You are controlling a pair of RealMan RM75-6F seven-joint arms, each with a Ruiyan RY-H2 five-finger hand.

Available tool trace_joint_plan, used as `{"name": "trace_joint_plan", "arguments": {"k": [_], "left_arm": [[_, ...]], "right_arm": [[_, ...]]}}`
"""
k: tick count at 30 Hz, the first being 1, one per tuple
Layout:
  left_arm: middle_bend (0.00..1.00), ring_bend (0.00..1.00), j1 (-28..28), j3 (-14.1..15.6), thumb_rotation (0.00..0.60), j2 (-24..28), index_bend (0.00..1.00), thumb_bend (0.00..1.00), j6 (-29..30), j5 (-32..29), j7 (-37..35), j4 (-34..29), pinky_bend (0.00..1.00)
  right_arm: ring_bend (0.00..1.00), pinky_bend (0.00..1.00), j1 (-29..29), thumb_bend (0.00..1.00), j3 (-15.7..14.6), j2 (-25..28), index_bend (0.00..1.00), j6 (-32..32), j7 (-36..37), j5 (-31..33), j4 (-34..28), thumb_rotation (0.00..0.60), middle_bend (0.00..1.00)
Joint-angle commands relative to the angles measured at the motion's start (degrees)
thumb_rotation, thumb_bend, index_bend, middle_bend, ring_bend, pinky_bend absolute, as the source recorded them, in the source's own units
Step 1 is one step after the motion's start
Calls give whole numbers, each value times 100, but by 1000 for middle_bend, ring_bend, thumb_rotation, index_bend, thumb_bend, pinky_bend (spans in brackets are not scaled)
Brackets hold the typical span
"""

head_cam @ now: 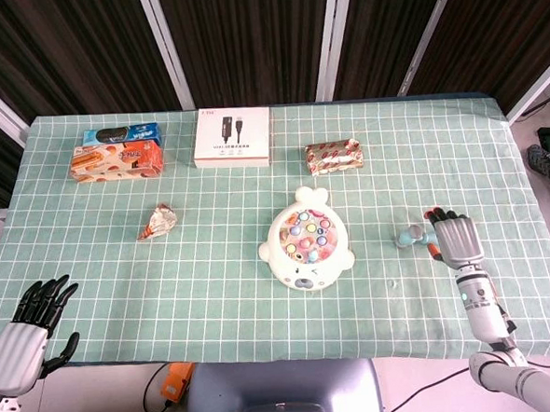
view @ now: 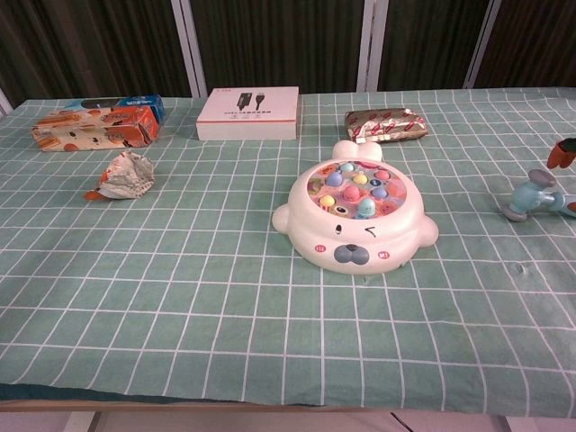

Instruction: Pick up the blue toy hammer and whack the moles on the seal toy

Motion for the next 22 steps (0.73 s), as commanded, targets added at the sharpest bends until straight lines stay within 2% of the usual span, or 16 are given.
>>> {"name": "trace_joint_plan", "arguments": {"k": [1, 4, 6, 7, 9, 10, 12, 14, 18, 20, 22], "left_arm": [[0, 0, 3, -9, 600, 7, 0, 423, 9, -18, -28, 6, 22], [0, 0, 7, -20, 600, 8, 0, 423, 60, 1, -86, 21, 22], [0, 0, 13, -24, 600, -2, 0, 424, 102, 24, -124, 49, 21], [0, 0, 13, -25, 600, -4, 0, 424, 107, 25, -138, 59, 21], [0, 0, 7, -37, 600, -5, 0, 423, 88, -7, -147, 70, 21], [0, 0, 2, -41, 600, -6, 0, 424, 73, -21, -139, 68, 21], [0, 0, -26, -37, 600, -8, 0, 423, -4, -39, -104, 60, 22], [0, 0, -59, -35, 600, -10, 0, 423, -90, -62, -65, 36, 21], [0, 0, -70, -35, 600, -13, 0, 422, -128, -78, -28, 17, 21], [0, 0, -80, -20, 600, -20, 0, 422, -144, -45, 18, -4, 21], [0, 0, -74, -15, 600, -45, 0, 418, -123, -15, 93, -25, 21]], "right_arm": [[380, 630, -287, 410, -84, 316, 374, 725, -36, -293, -544, 600, 360], [294, 560, -723, 386, -222, 890, 288, 1467, 34, -556, -1620, 600, 280], [172, 469, -1166, 347, -391, 1415, 172, 2168, 1, -812, -2634, 600, 171], [89, 420, -1353, 312, -496, 1627, 89, 2440, -31, -945, -3026, 600, 97], [15, 371, -1843, 279, -812, 2067, 14, 3180, -99, -1385, -3766, 600, 21], [1, 343, -2006, 273, -942, 2200, 0, 3399, -167, -1553, -3943, 600, 4], [0, 302, -2391, 272, -1139, 2325, 3, 3969, -223, -1871, -4082, 600, 0], [0, 259, -2601, 272, -1138, 2240, 14, 4150, 36, -1788, -3963, 600, 0], [0, 218, -2625, 272, -1130, 2241, 32, 4048, 125, -1685, -3908, 600, 0], [0, 207, -2581, 271, -1163, 2365, 33, 3790, 308, -1593, -3903, 600, 0], [0, 204, -2558, 271, -1048, 2484, 28, 3664, 529, -1439, -3959, 600, 0]]}}
